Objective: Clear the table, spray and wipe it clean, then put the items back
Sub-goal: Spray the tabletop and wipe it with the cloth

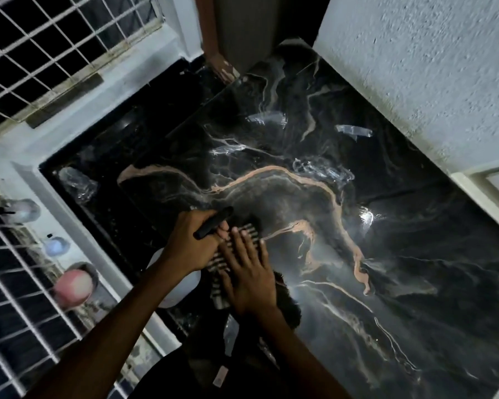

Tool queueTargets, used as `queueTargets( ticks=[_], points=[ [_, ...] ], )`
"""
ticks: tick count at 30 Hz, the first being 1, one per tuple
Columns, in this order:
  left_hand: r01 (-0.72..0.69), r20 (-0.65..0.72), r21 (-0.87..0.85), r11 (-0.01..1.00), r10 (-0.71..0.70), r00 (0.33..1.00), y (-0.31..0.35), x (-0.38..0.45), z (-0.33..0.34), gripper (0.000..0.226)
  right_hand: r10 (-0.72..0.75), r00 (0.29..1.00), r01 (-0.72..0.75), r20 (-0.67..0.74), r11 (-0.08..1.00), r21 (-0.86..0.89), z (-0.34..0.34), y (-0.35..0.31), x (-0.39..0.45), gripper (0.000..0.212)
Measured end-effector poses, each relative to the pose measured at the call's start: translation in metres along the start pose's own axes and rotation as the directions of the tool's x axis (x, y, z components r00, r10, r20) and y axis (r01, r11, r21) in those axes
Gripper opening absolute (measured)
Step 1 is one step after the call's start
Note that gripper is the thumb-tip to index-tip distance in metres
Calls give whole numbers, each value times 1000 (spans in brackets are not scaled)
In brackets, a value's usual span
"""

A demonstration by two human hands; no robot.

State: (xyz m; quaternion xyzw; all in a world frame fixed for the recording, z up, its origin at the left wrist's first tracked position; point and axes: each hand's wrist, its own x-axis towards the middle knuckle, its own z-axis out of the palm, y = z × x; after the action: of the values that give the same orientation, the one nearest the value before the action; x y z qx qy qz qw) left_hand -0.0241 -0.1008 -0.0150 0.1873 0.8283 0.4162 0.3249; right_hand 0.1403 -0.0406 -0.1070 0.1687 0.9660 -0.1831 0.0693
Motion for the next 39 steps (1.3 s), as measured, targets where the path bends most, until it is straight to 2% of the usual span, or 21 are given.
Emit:
queueTargets(
  ticks=[2, 4, 7, 9, 10, 11, 13, 14, 15, 17, 19, 22, 24, 26, 27, 28, 29, 32, 34, 36, 39],
  points=[
    [12, 4, -3, 1000, -12, 1000, 7, 6, 5, 19, 109, 993, -110, -47, 994, -9, -15, 58, -8, 65],
    [9, 21, 10, 1000, -9, 1000, 12, 12, 11, 22, 343, 933, -349, -108, 936, -42, -40, 130, 1, 65],
    [25, 45, -11, 1000, -24, 999, 21, 21, 22, 24, 675, 705, -685, -220, 727, 35, -80, 216, 42, 70],
    [3, 37, -19, 1000, -2, 999, 26, 25, 27, 25, 813, 538, -804, -223, 574, 152, -92, 225, 79, 73],
    [-11, 33, -19, 1000, 11, 999, 30, 28, 30, 26, 840, 496, -825, -220, 535, 182, -91, 213, 94, 74],
    [-17, 33, -19, 1000, 17, 999, 34, 31, 33, 26, 825, 518, -811, -227, 558, 177, -87, 195, 104, 73],
    [-16, 52, -1, 1000, 16, 999, 41, 36, 43, 22, 667, 710, -666, -228, 741, 93, -68, 151, 100, 70],
    [-9, 63, 18, 1000, 8, 998, 44, 38, 46, 19, 538, 816, -541, -210, 840, 51, -57, 128, 87, 69],
    [-9, 80, 34, 999, 6, 997, 46, 40, 51, 23, 422, 888, -423, -183, 906, 37, -47, 112, 67, 68],
    [-11, 104, 55, 998, 5, 995, 52, 43, 58, 34, 295, 945, -293, -142, 955, 35, -38, 102, 19, 67],
    [-21, 115, 48, 999, 15, 993, 57, 46, 65, 24, 356, 926, -354, -127, 935, 32, -36, 128, -23, 68],
    [-45, 129, 50, 998, 38, 991, 66, 49, 77, 26, 582, 797, -590, -160, 807, 0, -54, 201, -47, 67],
    [-66, 142, 67, 996, 56, 988, 69, 51, 85, 21, 752, 625, -757, -210, 649, 71, -74, 244, -25, 68],
    [-79, 143, 84, 993, 67, 987, 72, 52, 91, 23, 871, 440, -855, -221, 481, 195, -94, 264, 18, 71],
    [-81, 140, 87, 993, 68, 988, 73, 53, 92, 24, 896, 388, -871, -214, 433, 232, -100, 262, 44, 72],
    [-83, 137, 86, 993, 71, 988, 75, 53, 92, 22, 897, 392, -868, -204, 434, 240, -103, 253, 69, 72],
    [-81, 132, 81, 993, 70, 989, 76, 54, 92, 20, 866, 454, -842, -209, 494, 217, -101, 236, 89, 72],
    [-59, 118, 96, 994, 48, 992, 81, 57, 94, 22, 570, 794, -565, -210, 820, 91, -74, 160, 114, 74],
    [-56, 124, 123, 991, 41, 991, 85, 60, 97, 25, 320, 934, -315, -162, 948, 55, -51, 116, 95, 78],
    [-76, 122, 150, 986, 58, 991, 89, 64, 99, 20, 185, 975, -180, -125, 982, 49, -39, 106, 59, 72],
    [-47, 139, 127, 991, 30, 990, 91, 74, 105, 19, 269, 957, -267, -110, 963, 36, -46, 158, 7, 66]
  ],
)
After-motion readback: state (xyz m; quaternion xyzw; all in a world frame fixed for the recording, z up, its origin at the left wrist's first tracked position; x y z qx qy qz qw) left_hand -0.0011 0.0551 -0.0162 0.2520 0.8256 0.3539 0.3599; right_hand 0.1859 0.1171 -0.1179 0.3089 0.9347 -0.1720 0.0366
